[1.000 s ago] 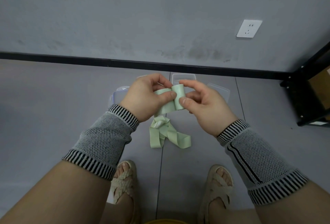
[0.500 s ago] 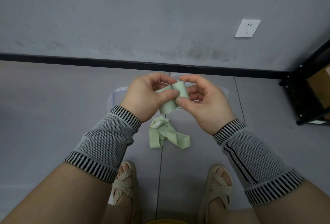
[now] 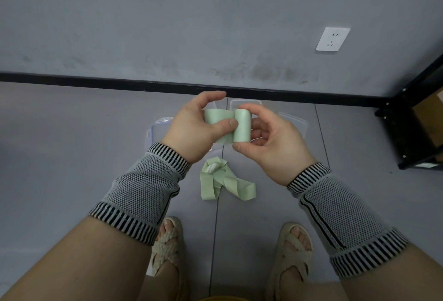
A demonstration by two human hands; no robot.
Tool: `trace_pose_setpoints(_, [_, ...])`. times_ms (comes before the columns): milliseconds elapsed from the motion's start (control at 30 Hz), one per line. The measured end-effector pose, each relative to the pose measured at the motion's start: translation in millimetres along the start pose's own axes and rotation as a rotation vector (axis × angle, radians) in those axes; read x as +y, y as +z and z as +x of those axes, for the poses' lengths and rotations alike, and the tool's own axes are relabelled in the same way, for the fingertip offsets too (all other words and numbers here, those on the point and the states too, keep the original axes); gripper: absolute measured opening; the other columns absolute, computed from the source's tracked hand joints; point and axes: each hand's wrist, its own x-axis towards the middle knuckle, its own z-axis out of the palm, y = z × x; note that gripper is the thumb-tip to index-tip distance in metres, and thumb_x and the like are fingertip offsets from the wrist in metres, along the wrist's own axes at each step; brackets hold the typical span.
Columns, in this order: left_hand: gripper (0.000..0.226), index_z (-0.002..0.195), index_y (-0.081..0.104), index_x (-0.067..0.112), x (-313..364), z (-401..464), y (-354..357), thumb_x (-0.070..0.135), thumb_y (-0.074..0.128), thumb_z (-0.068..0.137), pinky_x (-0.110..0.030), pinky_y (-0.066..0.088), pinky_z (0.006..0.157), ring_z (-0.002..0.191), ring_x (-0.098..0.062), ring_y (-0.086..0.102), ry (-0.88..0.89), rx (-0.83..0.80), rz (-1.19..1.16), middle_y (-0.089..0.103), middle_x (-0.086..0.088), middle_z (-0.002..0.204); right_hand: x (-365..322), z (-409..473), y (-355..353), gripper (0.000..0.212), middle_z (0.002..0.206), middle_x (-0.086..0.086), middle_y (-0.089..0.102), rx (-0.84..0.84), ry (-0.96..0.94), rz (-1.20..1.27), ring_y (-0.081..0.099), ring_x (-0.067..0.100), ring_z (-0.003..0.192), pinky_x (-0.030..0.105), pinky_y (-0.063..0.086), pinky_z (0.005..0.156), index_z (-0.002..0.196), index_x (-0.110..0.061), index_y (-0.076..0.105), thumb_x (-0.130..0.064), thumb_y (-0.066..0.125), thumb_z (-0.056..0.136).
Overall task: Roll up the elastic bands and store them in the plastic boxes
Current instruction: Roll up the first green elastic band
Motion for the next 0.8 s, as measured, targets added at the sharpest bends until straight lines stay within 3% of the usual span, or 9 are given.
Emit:
trace_pose_setpoints(167, [0.047, 0.115, 0.054, 0.03, -4, 3, -4, 0.003, 0.069, 0.079, -0.04, 0.057, 0.073, 0.075, -0.027, 0.068, -0.052, 0.049, -0.079, 0.071, -0.009, 0.081, -1, 1, -2, 0.06, 0.097, 0.001, 0.064, -0.009, -0.021, 0.048, 0.064, 0.015, 0.08, 0.024, 0.055, 0.073, 0.107, -0.043, 0.052, 0.003, 0.073, 0.075])
trace_pose_setpoints(400, [0.04, 0.107, 0.056, 0.024, 1, 1, -11, -0.002, 0.068, 0.08, -0.031, 0.056, 0.062, 0.065, -0.017, 0.068, -0.102, 0.045, -0.235, 0.071, -0.001, 0.069, -4, 1, -8, 0.062, 0.095, 0.001, 0.063, -0.043, -0.038, 0.09, 0.063, 0.013, 0.079, 0.027, 0.057, 0.076, 0.11, -0.04, 0.053, 0.007, 0.073, 0.074])
trace_pose_setpoints(567, [0.038, 0.102, 0.055, 0.028, 0, -2, 3, 0.002, 0.07, 0.079, -0.04, 0.058, 0.071, 0.071, -0.023, 0.069, -0.05, 0.059, -0.141, 0.071, -0.006, 0.078, 2, 2, -3, 0.061, 0.09, -0.007, 0.06, 0.011, -0.023, -0.064, 0.059, 0.007, 0.07, 0.024, 0.054, 0.07, 0.113, -0.039, 0.056, -0.003, 0.078, 0.07])
trace_pose_setpoints(800, [0.047, 0.114, 0.054, 0.023, -1, -3, 11, 0.009, 0.076, 0.075, -0.042, 0.057, 0.08, 0.082, -0.025, 0.07, -0.058, 0.04, -0.143, 0.072, -0.011, 0.089, 6, 5, 1, 0.065, 0.094, -0.005, 0.056, 0.058, -0.03, -0.206, 0.052, 0.002, 0.065, 0.019, 0.048, 0.071, 0.124, -0.04, 0.055, -0.013, 0.079, 0.07])
